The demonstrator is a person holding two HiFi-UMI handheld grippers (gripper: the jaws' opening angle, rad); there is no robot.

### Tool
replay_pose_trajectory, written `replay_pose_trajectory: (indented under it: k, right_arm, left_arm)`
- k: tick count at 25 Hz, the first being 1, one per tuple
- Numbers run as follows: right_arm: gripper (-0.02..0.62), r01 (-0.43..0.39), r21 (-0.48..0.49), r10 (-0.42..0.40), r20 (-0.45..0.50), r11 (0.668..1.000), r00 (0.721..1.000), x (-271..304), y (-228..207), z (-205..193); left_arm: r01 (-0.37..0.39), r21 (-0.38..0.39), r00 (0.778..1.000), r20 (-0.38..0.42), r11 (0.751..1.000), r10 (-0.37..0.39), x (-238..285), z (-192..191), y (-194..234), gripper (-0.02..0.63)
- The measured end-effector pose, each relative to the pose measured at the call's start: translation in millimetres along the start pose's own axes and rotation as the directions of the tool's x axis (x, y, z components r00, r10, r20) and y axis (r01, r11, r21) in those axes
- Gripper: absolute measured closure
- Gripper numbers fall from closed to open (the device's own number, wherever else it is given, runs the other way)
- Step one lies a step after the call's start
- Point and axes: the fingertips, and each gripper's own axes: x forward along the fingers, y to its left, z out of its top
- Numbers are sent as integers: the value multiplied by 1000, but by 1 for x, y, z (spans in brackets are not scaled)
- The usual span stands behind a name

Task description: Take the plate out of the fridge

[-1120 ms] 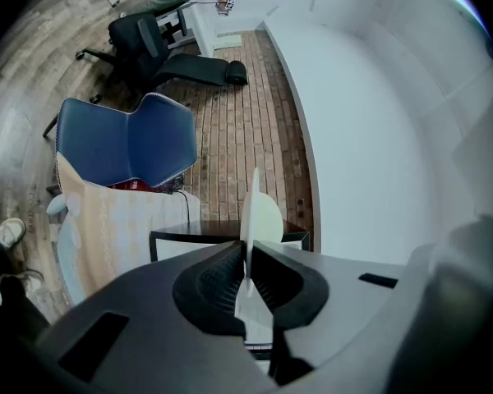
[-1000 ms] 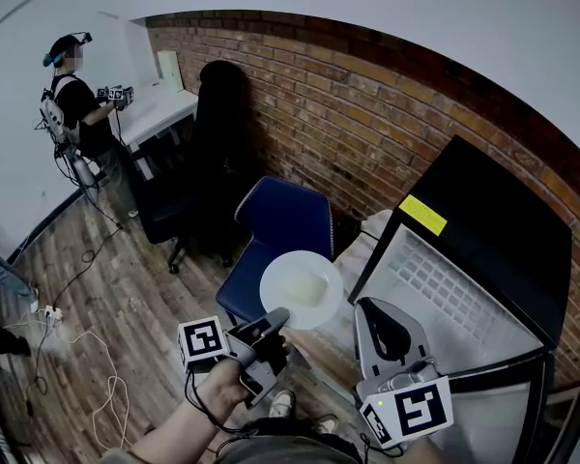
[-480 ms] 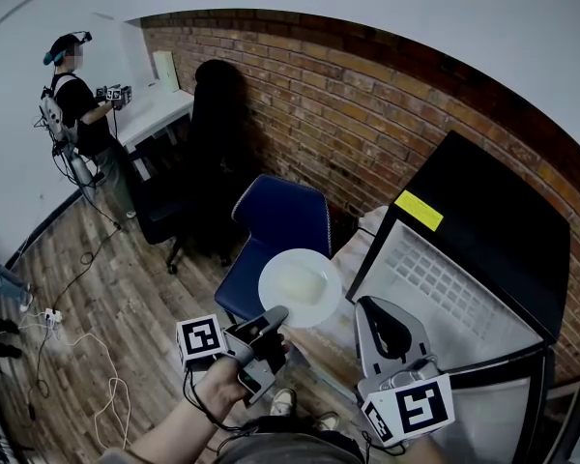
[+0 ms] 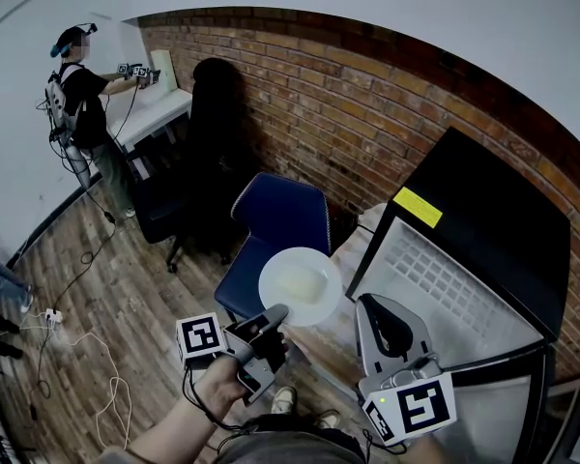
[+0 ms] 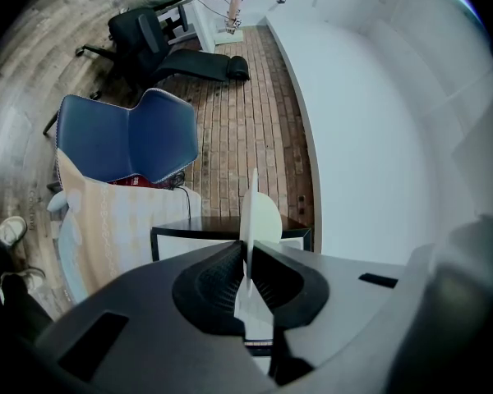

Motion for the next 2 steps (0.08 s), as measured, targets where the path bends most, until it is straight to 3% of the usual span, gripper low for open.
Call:
replay_pose_trajectory:
  k: [2]
  right_arm:
    - [563,-1,1,1,0,1000,1000,1,0,0]
  left_arm:
    - [1,1,1000,-1,1000,-1,0,0,0,577]
